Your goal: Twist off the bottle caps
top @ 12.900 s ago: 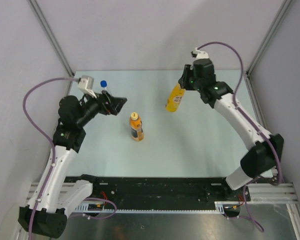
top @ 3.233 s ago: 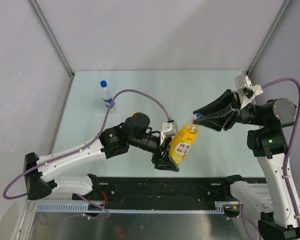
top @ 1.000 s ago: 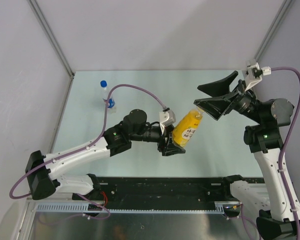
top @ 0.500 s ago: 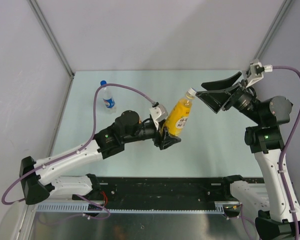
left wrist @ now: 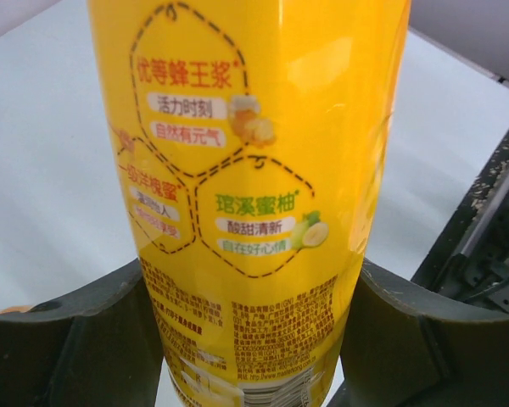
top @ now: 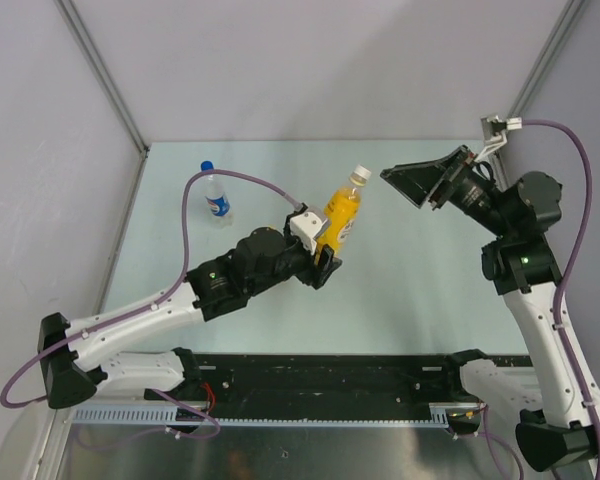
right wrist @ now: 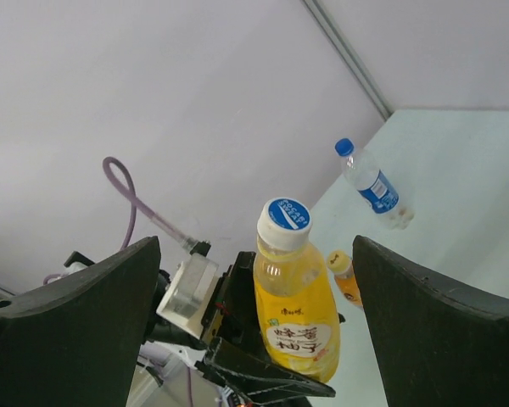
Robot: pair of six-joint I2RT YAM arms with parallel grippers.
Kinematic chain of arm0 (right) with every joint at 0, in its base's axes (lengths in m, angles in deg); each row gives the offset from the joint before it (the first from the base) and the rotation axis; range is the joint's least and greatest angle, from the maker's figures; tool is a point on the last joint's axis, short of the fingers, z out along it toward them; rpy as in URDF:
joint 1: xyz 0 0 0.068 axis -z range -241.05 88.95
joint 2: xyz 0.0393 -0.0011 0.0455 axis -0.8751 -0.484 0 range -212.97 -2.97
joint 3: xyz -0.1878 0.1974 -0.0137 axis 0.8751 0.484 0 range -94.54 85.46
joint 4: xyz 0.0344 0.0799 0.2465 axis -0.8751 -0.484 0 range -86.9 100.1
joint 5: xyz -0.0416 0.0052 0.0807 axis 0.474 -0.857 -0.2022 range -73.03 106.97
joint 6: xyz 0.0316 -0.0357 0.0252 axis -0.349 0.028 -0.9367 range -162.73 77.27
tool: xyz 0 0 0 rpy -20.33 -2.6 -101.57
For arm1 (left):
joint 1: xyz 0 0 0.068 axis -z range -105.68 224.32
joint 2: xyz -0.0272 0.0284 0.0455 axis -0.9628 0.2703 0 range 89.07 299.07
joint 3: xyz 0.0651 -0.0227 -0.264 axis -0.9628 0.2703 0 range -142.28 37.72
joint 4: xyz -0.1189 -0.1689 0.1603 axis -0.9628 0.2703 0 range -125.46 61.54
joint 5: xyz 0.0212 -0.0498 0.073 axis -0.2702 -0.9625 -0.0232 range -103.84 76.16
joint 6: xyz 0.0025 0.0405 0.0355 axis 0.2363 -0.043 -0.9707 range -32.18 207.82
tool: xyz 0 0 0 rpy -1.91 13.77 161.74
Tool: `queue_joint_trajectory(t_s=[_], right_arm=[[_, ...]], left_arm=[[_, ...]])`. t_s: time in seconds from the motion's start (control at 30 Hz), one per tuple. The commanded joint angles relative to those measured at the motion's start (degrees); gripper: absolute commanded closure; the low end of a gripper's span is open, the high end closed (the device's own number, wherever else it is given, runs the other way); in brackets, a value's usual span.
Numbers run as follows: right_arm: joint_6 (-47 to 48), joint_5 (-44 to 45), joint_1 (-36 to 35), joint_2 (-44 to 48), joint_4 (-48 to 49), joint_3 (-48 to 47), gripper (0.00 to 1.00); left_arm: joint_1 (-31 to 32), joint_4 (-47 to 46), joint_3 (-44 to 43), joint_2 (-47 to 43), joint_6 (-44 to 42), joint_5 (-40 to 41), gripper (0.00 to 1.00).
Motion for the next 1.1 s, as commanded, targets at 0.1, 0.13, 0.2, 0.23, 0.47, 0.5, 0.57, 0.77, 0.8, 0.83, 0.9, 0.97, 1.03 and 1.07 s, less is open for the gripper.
queue_joint_trajectory(t_s=[0.1,0.13,0.2,0.23,0.47,0.5,0.57,0.77,0.8,0.83,0.9,0.97,1.03,1.07], right_arm=[[2.4,8.1,-4.8,-4.0,-8.4,-5.8,0.01],[2.3,8.3,-4.9,-4.2,-8.5,-6.0,0.01],[2.3,8.8,-5.1,-4.3,-8.7,-6.1,0.01],[2.5,9.1,-5.2,-4.2,-8.8,-6.1,0.01],[4.2,10.0,-5.3,-4.0,-9.0,-6.1,0.01],[4.3,10.2,-5.4,-4.1,-9.2,-6.1,0.01],[4.7,10.5,-5.4,-4.0,-9.5,-6.1,0.01],[5.5,11.2,-5.3,-3.4,-10.1,-6.1,0.01],[5.6,11.2,-5.3,-3.4,-10.0,-6.2,0.01],[5.6,11.2,-5.3,-3.3,-10.0,-6.1,0.01],[5.6,11.2,-5.2,-3.2,-10.1,-6.1,0.01],[5.6,10.9,-5.2,-3.2,-10.1,-6.1,0.01],[5.9,11.0,-5.2,-3.1,-10.6,-6.1,0.01],[6.2,10.9,-5.2,-2.9,-11.1,-6.1,0.01]], left_arm=[[3.4,1.4,-2.9,0.0,-2.7,13.3,1.0],[3.5,1.6,-3.1,0.0,-2.7,13.8,1.0],[3.7,1.7,-3.3,0.0,-2.6,14.5,1.0],[3.7,1.8,-3.4,0.0,-2.5,14.6,1.0],[4.0,1.7,-4.6,0.4,-1.2,14.1,1.0],[4.0,1.7,-4.7,0.6,-0.9,14.1,1.0],[4.2,1.7,-4.7,0.9,-0.5,14.3,1.0],[4.3,1.7,-4.2,1.1,0.0,14.8,1.0],[4.4,1.7,-4.2,1.1,0.0,14.9,1.0],[4.4,1.7,-4.2,1.2,-0.1,14.9,1.0],[4.3,1.7,-4.2,1.2,-0.1,14.7,1.0],[4.3,1.7,-3.8,0.9,0.1,14.5,1.0],[4.4,1.7,-3.1,0.6,0.5,14.5,1.0],[4.4,1.7,-2.8,0.4,0.6,14.5,1.0]])
